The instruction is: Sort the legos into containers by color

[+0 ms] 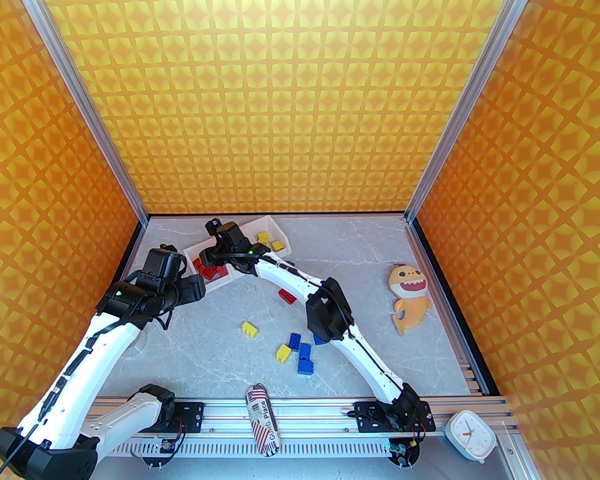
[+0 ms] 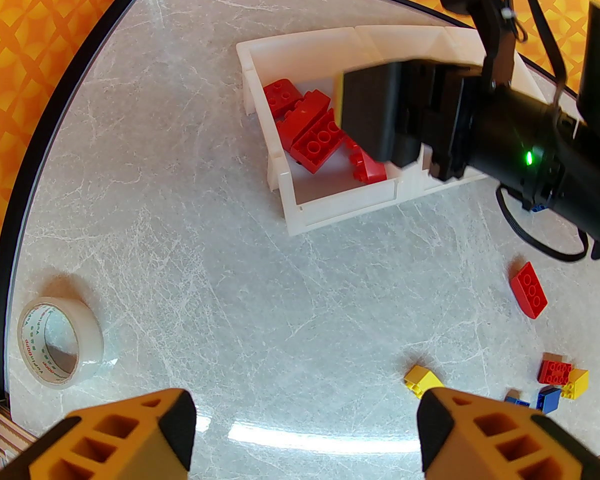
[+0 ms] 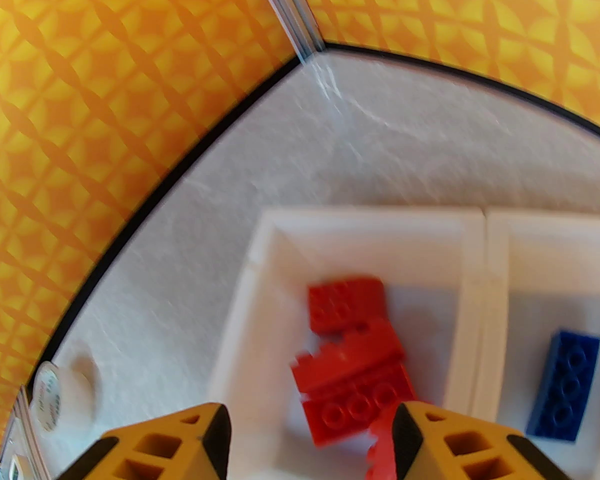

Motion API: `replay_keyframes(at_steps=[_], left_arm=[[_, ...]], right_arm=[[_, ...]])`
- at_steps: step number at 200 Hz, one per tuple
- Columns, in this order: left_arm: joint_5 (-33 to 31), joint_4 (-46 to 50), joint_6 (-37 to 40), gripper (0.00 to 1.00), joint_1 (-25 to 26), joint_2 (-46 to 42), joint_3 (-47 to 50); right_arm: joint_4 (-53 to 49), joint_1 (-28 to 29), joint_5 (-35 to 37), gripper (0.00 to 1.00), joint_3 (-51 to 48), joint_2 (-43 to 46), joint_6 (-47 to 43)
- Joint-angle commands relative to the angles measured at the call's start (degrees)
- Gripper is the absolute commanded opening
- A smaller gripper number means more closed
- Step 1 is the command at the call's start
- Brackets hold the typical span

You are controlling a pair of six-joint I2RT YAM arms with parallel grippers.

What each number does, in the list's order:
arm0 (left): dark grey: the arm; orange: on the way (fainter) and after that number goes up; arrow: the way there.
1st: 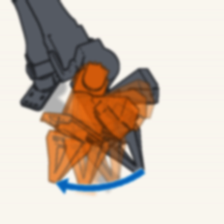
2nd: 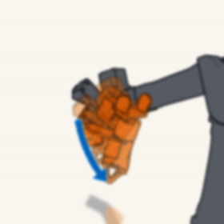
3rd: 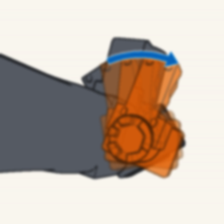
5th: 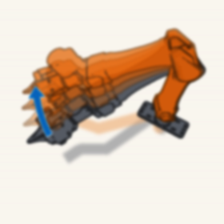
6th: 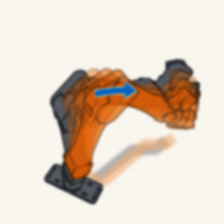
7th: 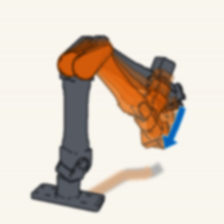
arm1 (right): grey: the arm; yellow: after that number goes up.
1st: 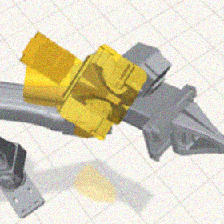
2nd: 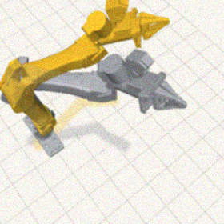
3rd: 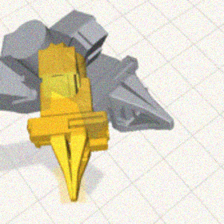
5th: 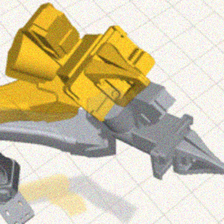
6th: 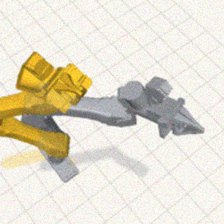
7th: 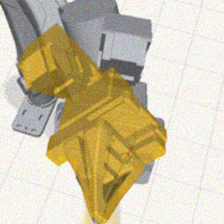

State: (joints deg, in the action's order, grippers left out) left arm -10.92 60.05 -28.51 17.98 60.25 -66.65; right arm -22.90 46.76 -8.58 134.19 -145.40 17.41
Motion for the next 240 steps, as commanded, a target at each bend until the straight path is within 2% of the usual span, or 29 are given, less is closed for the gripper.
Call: replay_keyframes(at_steps=[1, 49, 87, 116, 139, 166, 197, 240], left_arm=[[1.04, 0.77, -0.55, 0.79, -0.11, -1.19, 0.44], [2.29, -1.55, -2.02, 0.8, 2.23, -1.45, 4.22], [3.14, -4.96, -3.56, 0.8, 4.88, 0.48, 7.13], [4.06, -7.47, -6.61, 0.8, 9.51, 1.44, 10.0], [4.68, -10.32, -10.42, 0.81, 14.15, 2.53, 13.83], [5.5, -13.55, -13.43, 0.8, 17.96, 6.51, 16.78], [5.57, -15.52, -14.12, 0.8, 19.19, 9.42, 17.21], [6.53, -16.74, -13.93, 0.8, 19.38, 10.98, 16.81]], right_arm=[[1.26, 0.17, 3.77, 0.59, -5.3, 9.72, -1.58], [5.07, -0.65, 10.23, 0.6, -27.42, 25.85, -1.79], [9.51, -2.67, 12.36, 0.6, -46.3, 39.53, 0.75], [10.19, -4.18, 13.09, 0.61, -60.23, 48.37, 0.38], [7.31, -5.9, 15.3, 0.61, -66.51, 54.16, -0.84], [6.24, -6.68, 13.61, 0.61, -71.74, 59.34, -4.19], [6.41, -6.61, 5.71, 0.57, -74.71, 60.68, -7.52], [9.38, -5.38, 0.67, 0.55, -77.82, 58.62, -5.65]])
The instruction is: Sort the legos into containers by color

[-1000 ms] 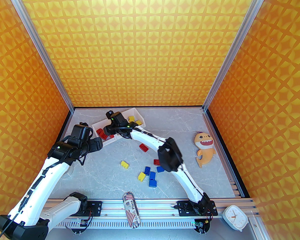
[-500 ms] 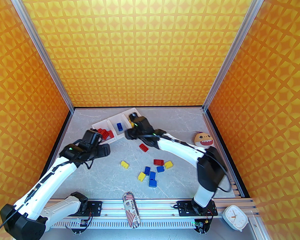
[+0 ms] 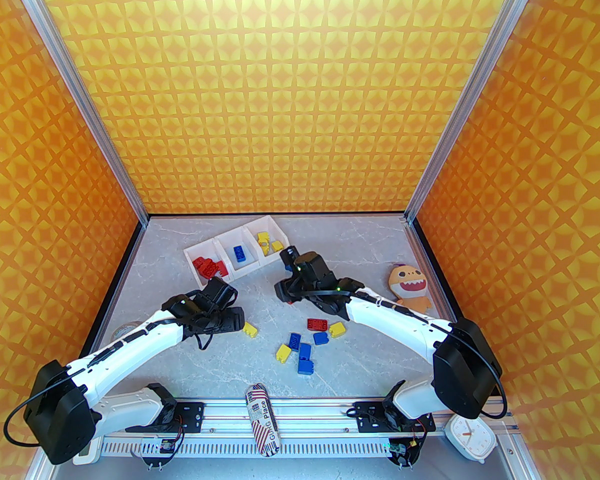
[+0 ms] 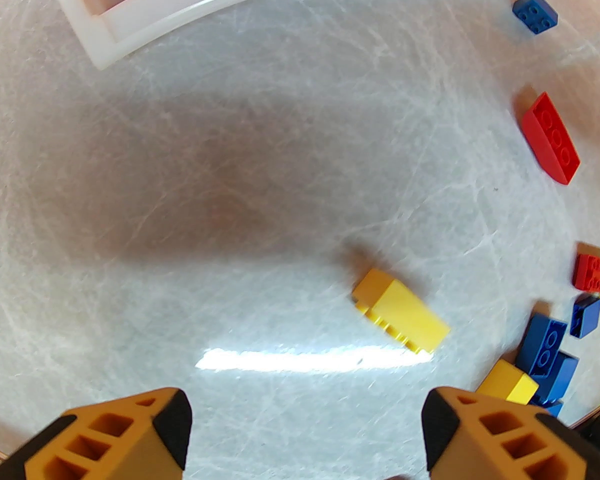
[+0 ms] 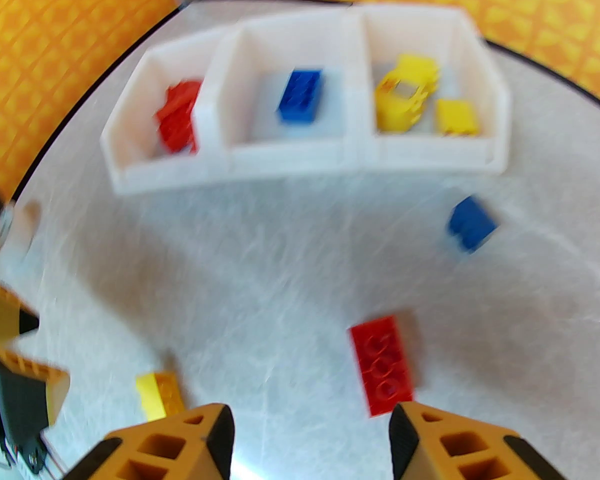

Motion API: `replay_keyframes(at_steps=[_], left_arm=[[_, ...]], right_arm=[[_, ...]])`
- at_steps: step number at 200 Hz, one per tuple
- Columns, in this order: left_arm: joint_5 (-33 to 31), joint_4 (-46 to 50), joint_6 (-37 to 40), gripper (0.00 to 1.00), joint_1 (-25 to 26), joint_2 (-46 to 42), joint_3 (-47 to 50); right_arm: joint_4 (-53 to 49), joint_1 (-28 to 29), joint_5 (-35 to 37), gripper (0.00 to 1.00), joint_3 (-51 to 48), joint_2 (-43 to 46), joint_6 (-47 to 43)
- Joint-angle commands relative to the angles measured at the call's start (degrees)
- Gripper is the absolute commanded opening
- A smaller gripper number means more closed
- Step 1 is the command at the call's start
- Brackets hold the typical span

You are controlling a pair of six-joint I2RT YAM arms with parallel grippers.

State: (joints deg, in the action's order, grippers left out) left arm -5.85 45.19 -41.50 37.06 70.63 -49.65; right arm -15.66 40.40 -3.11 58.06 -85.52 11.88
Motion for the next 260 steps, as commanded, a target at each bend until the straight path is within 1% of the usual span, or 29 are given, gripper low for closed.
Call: replay_keyframes(at_steps=[1, 21, 40, 91, 116, 119, 127, 164, 192, 219, 243, 260], left_arm=[[1.5, -1.82, -0.9, 0.8, 0.3, 0.58, -0.19], [1.45, -1.22, -0.59, 0.8, 0.3, 0.31, 0.06], [-0.19, -0.42, 0.32, 0.81, 0.3, -0.63, 0.32], [-1.04, 2.18, 2.46, 0.81, -4.05, -4.18, 2.13], [-1.04, 2.75, 3.29, 0.83, -4.8, -6.65, 3.41], [-1.01, 2.93, 3.27, 0.83, -4.99, -8.59, 3.5], [-1.02, 3.43, 3.21, 0.83, -5.42, -9.46, 3.67], [-1.09, 4.81, 3.45, 0.83, -6.47, -10.9, 4.04], [-1.01, 5.14, 3.56, 0.83, -6.57, -10.95, 4.04], [-1.06, 5.27, 3.94, 0.83, -6.56, -10.95, 3.93], [-1.02, 5.1, 3.98, 0.83, -6.56, -11.29, 3.7], [-1.09, 4.88, 4.13, 0.83, -6.56, -11.74, 3.54]], right_arm=[[2.22, 1.12, -4.88, 0.55, -1.75, -1.34, -0.11], [2.9, 3.72, -5.1, 0.54, -1.85, -2.9, -0.12], [3.91, 6.32, -5.35, 0.54, -1.73, -5.09, 0.82], [8.3, 11.28, -6.75, 0.53, -1.55, -9.76, 3.55], [9.16, 13.18, -6.91, 0.53, -0.69, -12.34, 4.17], [9.31, 13.44, -6.99, 0.53, -0.59, -12.63, 4.27], [9.48, 14.17, -7.12, 0.52, -0.2, -13.58, 4.4], [9.09, 16.65, -6.52, 0.51, 2.04, -17.67, 4.47], [9.07, 17.11, -5.61, 0.5, 2.93, -19.87, 4.87], [9.25, 17.14, -4.14, 0.46, 3.17, -20.89, 5.11], [8.21, 17.08, -1.9, 0.38, 4.07, -21.9, 5.15], [7.04, 17.09, 0.78, 0.3, 4.98, -22.51, 5.17]])
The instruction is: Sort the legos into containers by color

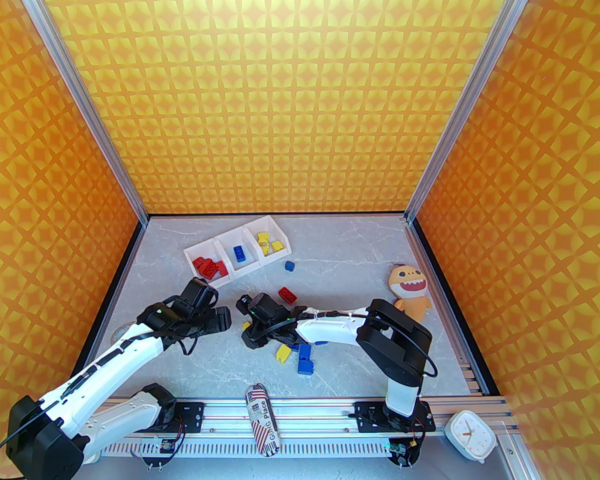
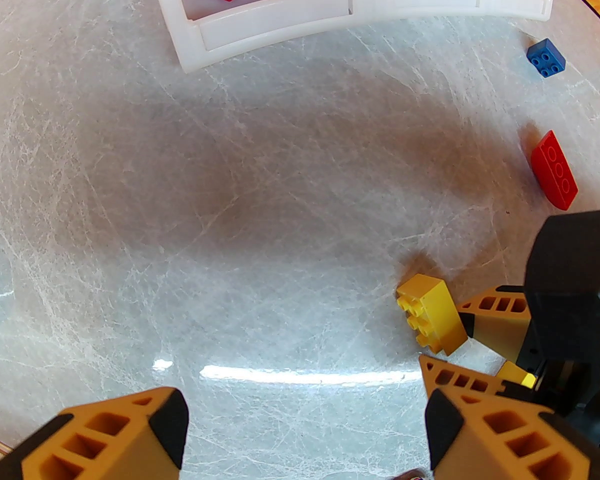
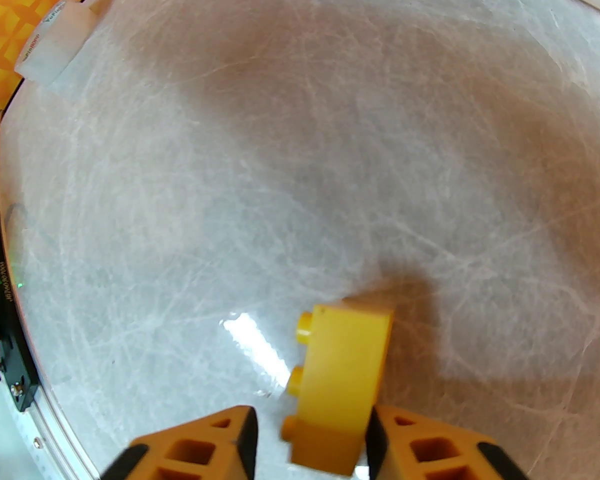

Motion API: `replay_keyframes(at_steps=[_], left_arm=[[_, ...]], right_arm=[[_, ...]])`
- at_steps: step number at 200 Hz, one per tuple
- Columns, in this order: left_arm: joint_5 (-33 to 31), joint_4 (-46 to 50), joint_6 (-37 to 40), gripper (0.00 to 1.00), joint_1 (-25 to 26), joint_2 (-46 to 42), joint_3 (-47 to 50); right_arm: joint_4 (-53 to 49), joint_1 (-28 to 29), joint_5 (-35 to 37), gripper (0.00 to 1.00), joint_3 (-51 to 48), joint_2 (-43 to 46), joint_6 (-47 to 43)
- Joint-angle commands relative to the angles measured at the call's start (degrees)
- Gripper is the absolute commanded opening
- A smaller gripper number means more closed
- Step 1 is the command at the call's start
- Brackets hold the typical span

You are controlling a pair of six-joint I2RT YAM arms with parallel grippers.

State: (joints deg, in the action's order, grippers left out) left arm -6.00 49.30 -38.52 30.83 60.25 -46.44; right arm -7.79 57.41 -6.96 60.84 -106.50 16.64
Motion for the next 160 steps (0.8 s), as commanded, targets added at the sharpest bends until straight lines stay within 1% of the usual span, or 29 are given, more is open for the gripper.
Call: replay_keyframes(at_steps=[1, 28, 47, 83, 122, 140, 160], left_arm=[[-0.89, 0.74, 1.12, 0.83, -0.33, -1.45, 0.31], [-0.9, 0.14, 1.73, 0.83, -0.33, -1.34, -1.12], [-0.9, -0.14, 3.26, 0.83, -0.33, -0.85, -3.42], [-0.86, -0.34, 8.48, 0.83, -0.32, 0.63, -11.58], [-0.9, -0.41, 11.89, 0.82, -0.2, 1.71, -19.71], [-0.62, -0.51, 12.71, 0.82, -0.01, 1.5, -21.88], [-0.2, -1.2, 14.38, 0.82, 1.3, 0.76, -22.83]], right_arm=[[-0.87, 0.08, 4.78, 0.29, 2.19, -1.57, 0.36], [-2.44, -0.46, 7.06, 0.23, 3.78, -1.92, -0.69], [-2.66, -2.24, 6.52, 0.22, 4.24, -0.69, -1.17], [-6.59, -7.12, 7.45, 0.22, 8.16, 3.06, -5.14], [-10.88, -14.06, 8.35, 0.22, 16.39, 3.24, -10.28], [-11.83, -17.88, 6.77, 0.22, 21.46, 0.75, -11.93], [-14.04, -21.81, 4.96, 0.22, 29.12, -3.95, -13.09]])
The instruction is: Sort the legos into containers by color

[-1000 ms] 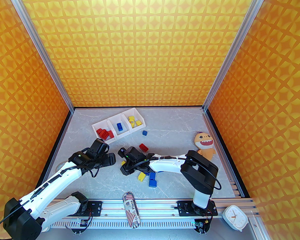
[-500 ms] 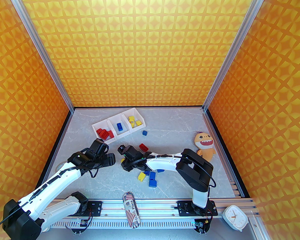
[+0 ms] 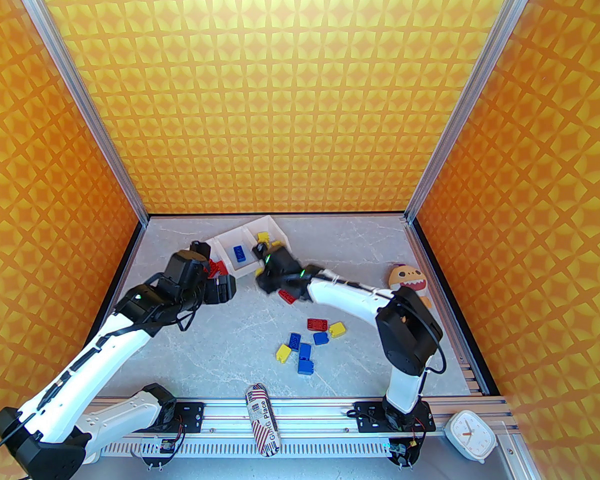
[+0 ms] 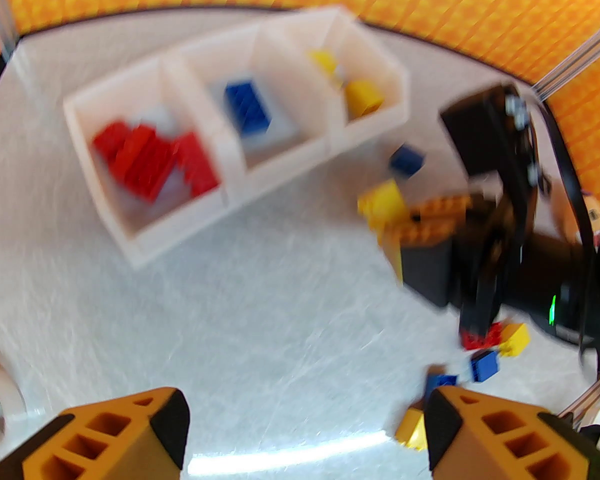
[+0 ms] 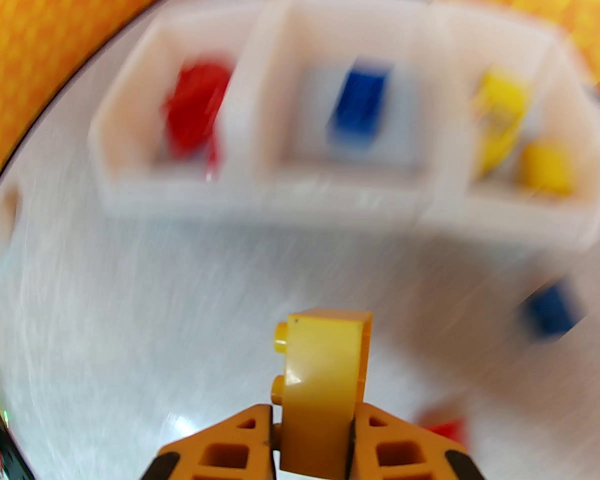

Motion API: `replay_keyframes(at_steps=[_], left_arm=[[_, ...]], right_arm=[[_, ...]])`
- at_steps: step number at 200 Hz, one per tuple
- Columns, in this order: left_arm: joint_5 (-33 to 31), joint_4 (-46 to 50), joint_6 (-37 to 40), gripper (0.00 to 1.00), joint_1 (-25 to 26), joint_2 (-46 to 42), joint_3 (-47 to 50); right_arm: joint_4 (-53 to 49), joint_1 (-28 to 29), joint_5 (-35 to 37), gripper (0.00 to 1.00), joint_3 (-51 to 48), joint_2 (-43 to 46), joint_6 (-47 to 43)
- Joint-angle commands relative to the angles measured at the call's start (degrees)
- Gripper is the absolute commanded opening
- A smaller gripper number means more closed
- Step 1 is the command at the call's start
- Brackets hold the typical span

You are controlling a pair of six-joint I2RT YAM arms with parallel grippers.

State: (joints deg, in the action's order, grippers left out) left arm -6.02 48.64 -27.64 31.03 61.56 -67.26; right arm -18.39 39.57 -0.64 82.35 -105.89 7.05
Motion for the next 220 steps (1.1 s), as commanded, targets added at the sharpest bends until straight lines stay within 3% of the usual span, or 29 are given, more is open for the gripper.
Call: replay_keyframes(at_steps=[1, 62, 109, 118, 138, 154, 184, 220], left_arm=[[-0.11, -0.6, 3.57, 0.82, 1.17, -0.6, -2.0], [0.25, -6.67, 5.08, 0.81, 6.33, -5.72, 1.95], [0.25, -9.1, 4.43, 0.82, 9.34, -8.21, 4.51], [0.27, -9.08, 4.6, 0.82, 9.74, -7.96, 4.58], [0.29, -9.36, 4.92, 0.82, 10.66, -7.14, 4.8], [0.23, -9.79, 5.09, 0.82, 11.28, -6.48, 4.95], [0.25, -10.34, 5.31, 0.83, 12.08, -5.34, 5.02], [0.24, -11.79, 4.76, 0.82, 13.22, -4.36, 6.95]], right_arm=[[-3.6, -4.15, -1.45, 0.22, 8.03, -4.89, -3.56], [-11.14, -9.66, -4.72, 0.21, 34.18, -23.35, -4.86], [-13.48, -11.78, -6.59, 0.22, 47.65, -34.51, -2.71], [-14.31, -11.91, -6.52, 0.27, 50.17, -36.04, -2.47], [-17.04, -12.24, -5.55, 0.51, 54.9, -38.45, -1.36], [-17.16, -12.41, -5.58, 0.57, 54.14, -37.2, -0.9], [-15.12, -12.34, -4.41, 0.57, 46.57, -30.24, -1.24], [-11.73, -12.36, -1.67, 0.58, 28.91, -16.63, -0.6]])
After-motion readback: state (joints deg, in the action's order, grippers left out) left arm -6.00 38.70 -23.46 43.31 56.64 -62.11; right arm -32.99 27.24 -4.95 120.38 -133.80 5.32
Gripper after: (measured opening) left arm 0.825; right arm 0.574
